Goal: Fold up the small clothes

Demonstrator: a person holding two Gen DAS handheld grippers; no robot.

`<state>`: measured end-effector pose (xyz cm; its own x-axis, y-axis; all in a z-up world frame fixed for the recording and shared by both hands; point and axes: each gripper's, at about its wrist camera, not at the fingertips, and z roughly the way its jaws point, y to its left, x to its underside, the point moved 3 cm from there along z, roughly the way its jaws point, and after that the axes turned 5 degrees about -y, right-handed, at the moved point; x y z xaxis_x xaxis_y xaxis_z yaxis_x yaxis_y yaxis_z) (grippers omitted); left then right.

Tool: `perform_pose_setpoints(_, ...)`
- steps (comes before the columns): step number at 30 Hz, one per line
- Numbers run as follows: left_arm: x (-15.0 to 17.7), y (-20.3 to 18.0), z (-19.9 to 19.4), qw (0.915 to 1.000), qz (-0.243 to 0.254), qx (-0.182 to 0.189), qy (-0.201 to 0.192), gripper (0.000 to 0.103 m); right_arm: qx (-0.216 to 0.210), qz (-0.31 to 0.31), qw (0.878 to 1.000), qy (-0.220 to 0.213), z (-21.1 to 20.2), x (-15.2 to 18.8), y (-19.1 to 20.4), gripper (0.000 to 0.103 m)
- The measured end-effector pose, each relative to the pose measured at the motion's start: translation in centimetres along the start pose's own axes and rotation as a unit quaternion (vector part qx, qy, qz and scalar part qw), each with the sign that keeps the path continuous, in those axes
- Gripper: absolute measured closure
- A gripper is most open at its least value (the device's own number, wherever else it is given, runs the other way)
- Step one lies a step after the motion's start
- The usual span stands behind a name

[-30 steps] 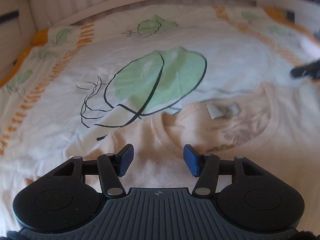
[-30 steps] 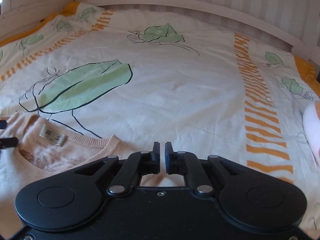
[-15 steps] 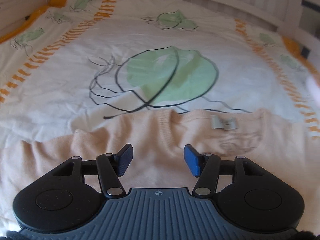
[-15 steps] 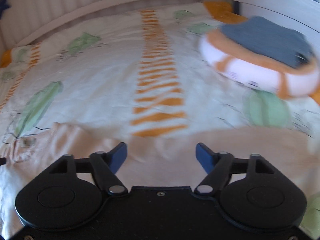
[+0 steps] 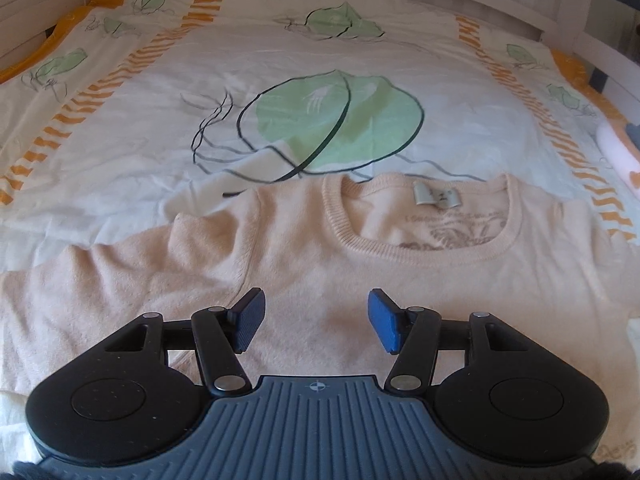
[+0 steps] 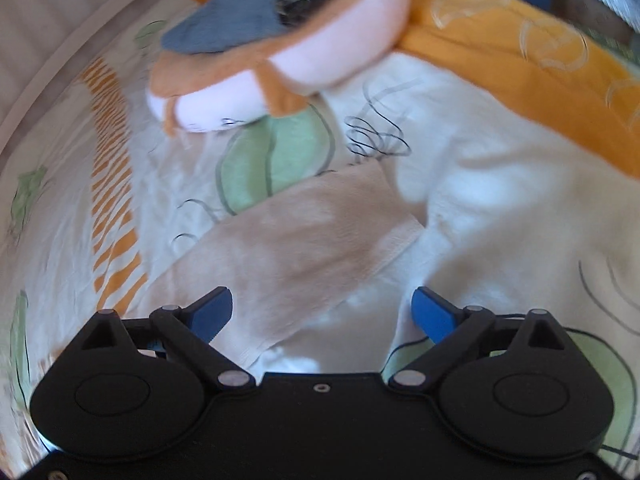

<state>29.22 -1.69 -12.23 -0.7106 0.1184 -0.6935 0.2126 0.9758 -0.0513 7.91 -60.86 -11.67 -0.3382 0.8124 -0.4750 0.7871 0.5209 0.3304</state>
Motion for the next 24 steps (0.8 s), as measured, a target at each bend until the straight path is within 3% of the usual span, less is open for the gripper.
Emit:
perform_pose_setpoints(4,1.2,0.5,1.9,0.9995,-0.005,0.001,0.033,0.047,-0.006,0.034,0.999,-0.007,1.9,-0.4,-1.0,0.004)
perform_pose_setpoints(7,1.5,-0.1,2.3,0.9995,0.015,-0.005,0.027,0.041,-0.018,0.049,0.998,-0.023,2.7,-0.8,-1.2,0.006)
perform_pose_setpoints(8,1.4,-0.2,2.4,0.9994,0.017,-0.005,0.028,0.039,-0.018,0.050,0.998,-0.028,3.0,-0.9,-1.2,0.011)
perform_pose_setpoints(12,1.6,-0.3,3.1,0.9993,-0.010,0.008,0.034,0.021,0.004,0.023,0.999,-0.045,3.4,-1.0,-0.8,0.057)
perform_pose_setpoints(13,1.7,-0.3,3.2,0.9993,-0.014,0.009,0.034,0.019,0.000,0.019,0.999,-0.046,3.4,-1.1,-0.8,0.063)
perform_pose_setpoints(14,1.6,-0.4,3.2,0.9993,-0.013,0.008,0.035,0.019,-0.009,0.019,0.999,-0.048,3.2,-1.1,-0.7,0.084)
perform_pose_setpoints(16,1.4,-0.6,3.3,0.9990,-0.004,0.009,0.043,0.019,-0.019,0.015,0.998,-0.066,2.4,-1.2,-0.2,0.086)
perform_pose_setpoints(19,0.9,-0.4,3.2,0.9983,-0.005,0.020,0.054,0.024,-0.032,-0.044,0.994,-0.098,0.3,-1.4,2.5,0.086)
perform_pose_setpoints(22,0.5,0.5,2.7,0.9976,-0.045,0.024,0.046,0.038,-0.087,-0.104,0.983,-0.122,-2.7,-0.8,7.0,0.086)
perform_pose_setpoints(24,0.2,1.0,2.6,0.9958,-0.072,0.032,0.047,0.039,-0.140,-0.144,0.970,-0.134,-5.0,0.4,11.1,0.086)
